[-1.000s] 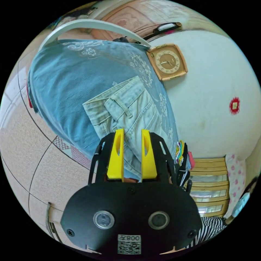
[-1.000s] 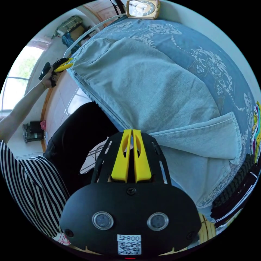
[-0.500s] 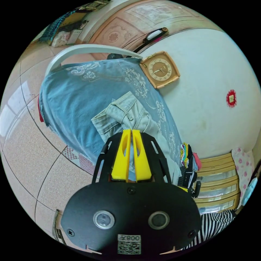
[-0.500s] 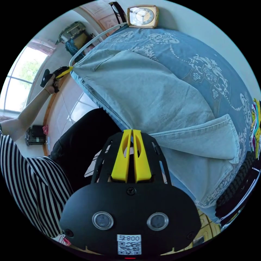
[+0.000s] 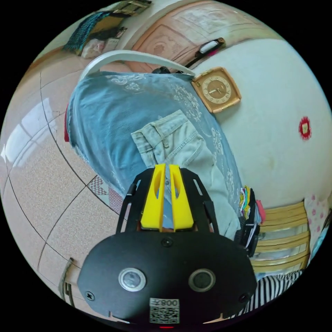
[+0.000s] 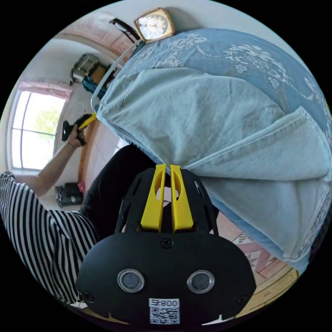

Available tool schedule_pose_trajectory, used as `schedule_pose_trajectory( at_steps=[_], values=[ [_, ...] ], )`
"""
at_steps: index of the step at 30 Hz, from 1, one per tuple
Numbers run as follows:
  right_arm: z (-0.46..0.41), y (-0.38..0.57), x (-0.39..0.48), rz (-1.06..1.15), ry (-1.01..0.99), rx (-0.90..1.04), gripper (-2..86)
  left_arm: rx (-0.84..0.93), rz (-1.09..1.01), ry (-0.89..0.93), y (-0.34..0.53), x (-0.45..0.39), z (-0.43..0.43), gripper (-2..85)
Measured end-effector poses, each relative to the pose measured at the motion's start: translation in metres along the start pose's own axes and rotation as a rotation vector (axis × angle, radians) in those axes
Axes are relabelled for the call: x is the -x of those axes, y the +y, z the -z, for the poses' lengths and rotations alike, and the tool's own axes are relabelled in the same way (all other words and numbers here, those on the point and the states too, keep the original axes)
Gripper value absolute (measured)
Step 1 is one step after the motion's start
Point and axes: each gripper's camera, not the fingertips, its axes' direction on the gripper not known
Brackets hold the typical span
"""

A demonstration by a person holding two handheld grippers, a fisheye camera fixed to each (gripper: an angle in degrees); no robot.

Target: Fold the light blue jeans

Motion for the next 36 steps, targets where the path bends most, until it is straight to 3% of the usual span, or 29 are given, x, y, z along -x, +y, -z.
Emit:
schedule_pose_trajectory(
  at_steps=[3,11,18,24,30,36],
  values=[
    [0.041,0.018,-0.029,-0.109,-0.037,-0.131,1.9,0.084,-0.184,0.04,0.026,-0.064,-0.032,4.8],
    [0.147,0.025,-0.132,-0.383,0.039,-0.344,3.9,0.599,-0.753,0.352,0.138,-0.317,-0.228,7.1],
    [0.207,0.041,-0.186,-0.532,0.167,-0.44,6.9,0.809,-0.951,0.365,0.222,-0.47,-0.353,7.7],
    [0.238,0.002,-0.191,-0.368,0.347,-0.36,8.4,0.832,-0.992,0.316,0.265,-0.553,-0.417,7.9],
    [0.24,-0.071,-0.194,-0.149,0.366,-0.156,9.5,0.888,-1.005,0.295,0.306,-0.611,-0.464,6.9],
    [0.221,-0.124,-0.211,-0.102,0.337,0.052,8.5,0.897,-1.002,0.292,0.339,-0.659,-0.489,3.8]
  ],
)
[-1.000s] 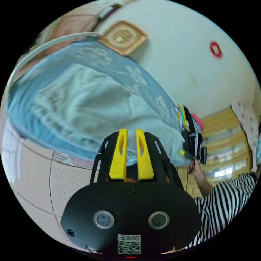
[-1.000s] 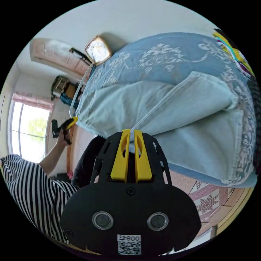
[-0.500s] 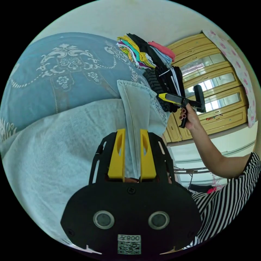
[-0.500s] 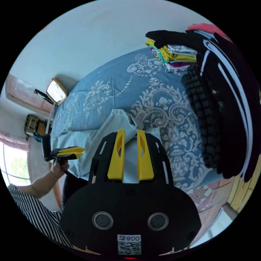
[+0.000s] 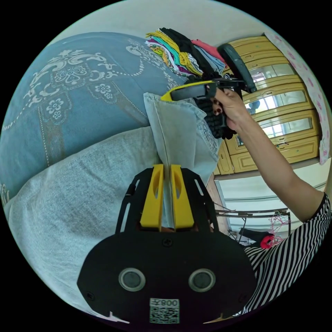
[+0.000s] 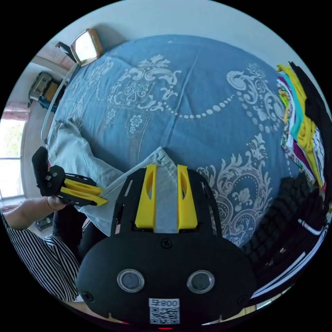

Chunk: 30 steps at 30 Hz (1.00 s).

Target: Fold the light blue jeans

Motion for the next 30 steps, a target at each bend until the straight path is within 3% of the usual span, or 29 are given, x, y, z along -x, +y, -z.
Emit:
schedule_pose_trajectory(
  at_steps=[4,10,17,24,30],
  values=[
    [0.007,-0.003,-0.01,-0.002,0.021,0.025,2.2,-0.009,-0.018,-0.009,-0.028,-0.026,-0.013,2.3],
    [0.07,0.025,-0.032,0.045,-0.158,-0.166,0.3,-0.113,-0.093,0.017,-0.056,-0.078,-0.011,1.7],
    [0.085,0.048,-0.048,0.071,-0.278,-0.206,0.1,-0.143,-0.165,-0.029,-0.084,-0.139,-0.024,1.5],
    [0.155,0.095,-0.064,0.145,-0.417,-0.466,0.3,-0.26,-0.27,-0.074,-0.104,-0.198,-0.013,1.6],
    [0.1,0.141,-0.08,0.012,-0.435,-0.284,2.9,-0.127,-0.315,-0.114,-0.125,-0.231,-0.068,1.5]
  ],
)
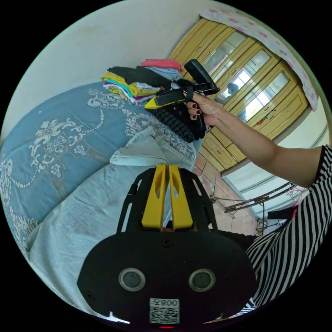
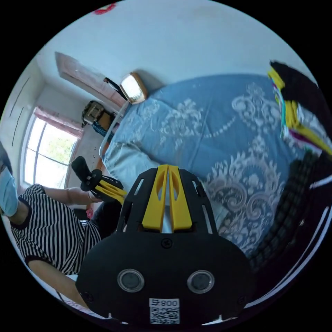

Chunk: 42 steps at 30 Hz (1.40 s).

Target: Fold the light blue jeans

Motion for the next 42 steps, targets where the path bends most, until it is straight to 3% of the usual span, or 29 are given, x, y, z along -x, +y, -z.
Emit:
schedule_pose_trajectory(
  at_steps=[5,8,12,14,19,24,27,34,42],
  values=[
    [-0.032,0.038,-0.012,-0.111,0.028,0.071,9.5,0.141,0.011,0.01,-0.01,-0.018,-0.058,1.4],
    [-0.043,0.04,0.009,-0.079,0.117,0.048,10.9,0.156,0.023,0.015,-0.021,-0.023,-0.074,1.4],
    [-0.084,0.036,0.025,-0.041,0.296,0.176,12.2,0.169,0.043,0.015,-0.033,-0.029,-0.088,1.3],
    [-0.098,0.039,0.021,-0.064,0.376,0.235,11.2,0.173,0.045,0.005,-0.041,-0.035,-0.095,1.3],
    [-0.077,0.069,0.019,-0.037,0.443,0.174,3.7,0.164,0.048,-0.01,-0.057,-0.044,-0.1,1.3],
    [0.036,0.133,0.013,0.037,0.099,-0.258,2.2,0.05,0.039,-0.02,-0.073,-0.06,-0.079,1.4],
    [0.084,0.206,-0.023,-0.06,0.012,-0.425,1.9,-0.001,-0.017,-0.062,-0.083,-0.076,-0.07,1.3],
    [0.039,0.402,-0.158,-0.69,-0.309,-0.516,1.6,0.299,-0.079,-0.05,-0.101,-0.092,-0.155,1.5],
    [0.068,0.453,-0.153,-0.552,-0.22,-0.573,1.5,0.209,-0.099,-0.037,-0.124,-0.104,-0.146,2.0]
  ],
)
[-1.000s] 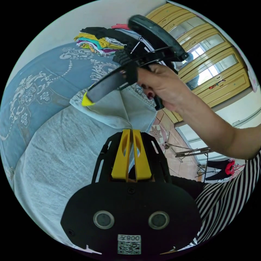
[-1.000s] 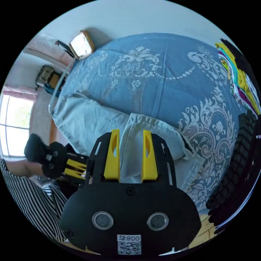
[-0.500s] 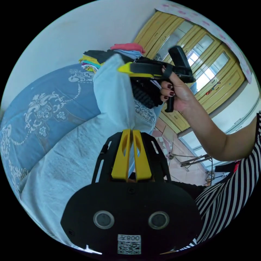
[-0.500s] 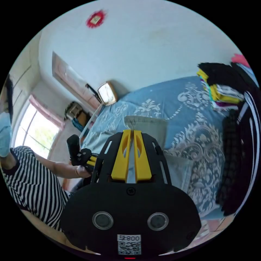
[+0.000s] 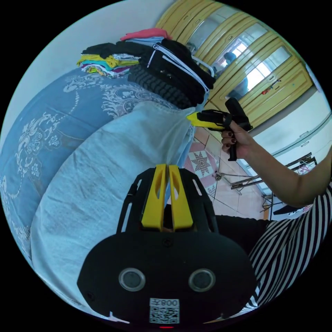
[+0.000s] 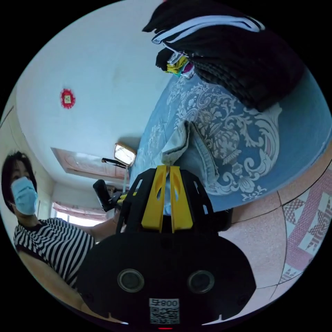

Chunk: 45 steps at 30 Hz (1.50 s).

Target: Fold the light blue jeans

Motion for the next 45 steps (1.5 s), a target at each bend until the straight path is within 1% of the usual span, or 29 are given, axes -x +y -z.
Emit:
schedule_pose_trajectory(
  at_steps=[2,3,4,6,9,11,13,18,21,24,26,29,31,34,36,39,42,45],
  values=[
    [0.003,0.011,-0.02,-0.042,0.061,0.052,1.5,0.096,-0.008,0.03,-0.008,0.002,-0.02,2.4],
    [0.007,0.021,-0.038,-0.102,0.062,0.06,1.5,0.124,-0.003,0.036,-0.009,0.003,-0.026,2.6],
    [0.012,0.032,-0.055,-0.145,0.01,0.033,1.5,0.144,0.012,0.042,-0.012,0.005,-0.033,3.0],
    [0.022,0.044,-0.071,-0.177,-0.037,-0.006,1.6,0.138,0.018,0.056,-0.018,0.005,-0.034,3.8],
    [0.035,0.055,-0.086,-0.177,-0.039,-0.017,2.4,0.132,-0.017,0.091,-0.031,0.003,-0.028,5.6],
    [0.048,0.064,-0.094,-0.191,-0.037,-0.052,3.8,0.075,-0.042,0.105,-0.045,0.004,-0.015,6.7],
    [0.068,0.077,-0.103,-0.202,-0.035,-0.129,6.0,0.044,-0.055,0.086,-0.06,0.009,-0.008,7.5],
    [0.084,0.079,-0.118,-0.206,-0.006,-0.149,9.5,0.038,-0.05,0.007,-0.118,0.037,-0.015,8.4],
    [0.082,0.074,-0.125,-0.2,0.037,-0.124,10.3,0.082,-0.056,-0.011,-0.159,0.051,-0.031,8.4],
    [0.082,0.073,-0.133,-0.206,0.025,-0.114,10.1,0.146,-0.072,-0.038,-0.19,0.058,-0.052,7.5],
    [0.084,0.074,-0.14,-0.21,0.011,-0.116,9.6,0.247,-0.097,-0.055,-0.205,0.059,-0.074,5.5],
    [0.088,0.078,-0.153,-0.213,-0.048,-0.12,8.0,0.238,-0.157,-0.102,-0.215,0.056,-0.069,3.3],
    [0.093,0.084,-0.164,-0.227,-0.067,-0.138,6.5,0.189,-0.171,-0.106,-0.219,0.056,-0.057,2.8],
    [0.098,0.091,-0.175,-0.249,-0.098,-0.173,4.4,0.168,-0.143,-0.101,-0.225,0.065,-0.05,2.8],
    [0.099,0.093,-0.177,-0.246,-0.089,-0.182,4.6,0.184,-0.128,-0.095,-0.228,0.071,-0.052,3.3],
    [0.1,0.093,-0.174,-0.211,-0.069,-0.191,7.6,0.139,-0.106,-0.065,-0.231,0.078,-0.047,5.9],
    [0.095,0.089,-0.17,-0.189,-0.022,-0.169,10.9,0.143,-0.117,-0.013,-0.237,0.083,-0.046,9.1],
    [0.084,0.085,-0.173,-0.207,-0.041,-0.157,12.6,0.245,-0.137,-0.028,-0.241,0.088,-0.061,10.0]
  ],
)
